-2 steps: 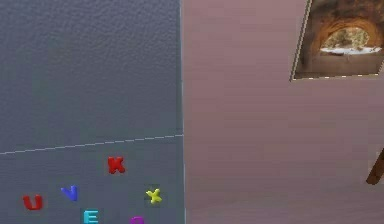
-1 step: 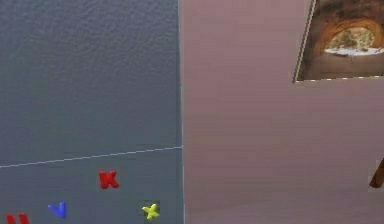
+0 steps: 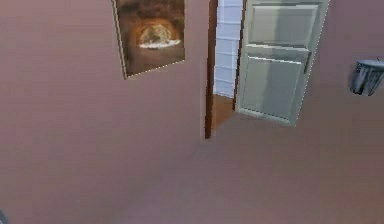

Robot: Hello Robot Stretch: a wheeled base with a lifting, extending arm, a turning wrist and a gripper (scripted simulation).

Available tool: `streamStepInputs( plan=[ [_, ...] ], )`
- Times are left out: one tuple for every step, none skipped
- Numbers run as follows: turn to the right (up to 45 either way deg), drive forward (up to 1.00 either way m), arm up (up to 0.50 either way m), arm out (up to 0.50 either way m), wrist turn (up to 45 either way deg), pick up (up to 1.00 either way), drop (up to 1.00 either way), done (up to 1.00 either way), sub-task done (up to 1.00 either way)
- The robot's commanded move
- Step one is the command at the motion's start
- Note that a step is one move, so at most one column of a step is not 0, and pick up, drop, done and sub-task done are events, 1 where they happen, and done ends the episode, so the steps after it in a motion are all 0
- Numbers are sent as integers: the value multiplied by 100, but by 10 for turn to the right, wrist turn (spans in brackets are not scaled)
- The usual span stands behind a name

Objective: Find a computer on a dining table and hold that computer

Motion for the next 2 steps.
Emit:
streamStepInputs(
  plan=[
    [450,0,0,0,0,0,0,0,0],
    [450,0,0,0,0,0,0,0,0]
  ],
)
